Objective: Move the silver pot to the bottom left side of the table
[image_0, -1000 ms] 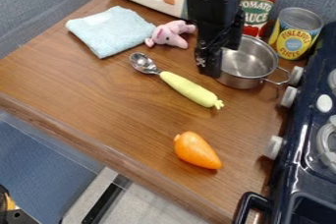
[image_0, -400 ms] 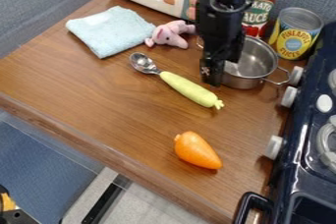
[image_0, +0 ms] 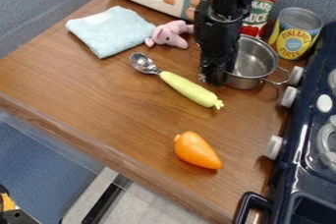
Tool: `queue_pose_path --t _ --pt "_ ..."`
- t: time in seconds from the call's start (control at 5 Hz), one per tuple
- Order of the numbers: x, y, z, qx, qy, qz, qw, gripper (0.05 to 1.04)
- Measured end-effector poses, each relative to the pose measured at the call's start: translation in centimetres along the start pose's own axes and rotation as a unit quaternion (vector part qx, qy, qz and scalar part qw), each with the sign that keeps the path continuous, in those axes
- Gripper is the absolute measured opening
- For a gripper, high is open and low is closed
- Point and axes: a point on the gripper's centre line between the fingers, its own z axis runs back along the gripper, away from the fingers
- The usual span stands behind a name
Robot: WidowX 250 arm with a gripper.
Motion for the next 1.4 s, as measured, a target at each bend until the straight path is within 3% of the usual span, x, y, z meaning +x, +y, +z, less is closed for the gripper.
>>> queue_pose_path --t 0.2,0.4,0.8,1.0,1.2,1.4 --pt "-0.3 0.3 -0.3 -0.001 -0.003 -0.001 1.0000 0.146" --pt "-0.1 0.5 0.5 -0.005 -0.013 -0.004 0.9999 0.074" --pt "0.8 1.0 5.8 -0.064 -0.032 0.009 0.9974 0.072" --pt "4.0 3.7 9.7 -0.081 -0.059 0.067 0.9927 0.072" --pt "7.8 7.4 10.8 -0.079 -0.080 0.139 0.9838 0.072" --pt "12.3 11.4 10.2 -0.054 -0.110 0.229 0.9657 0.072"
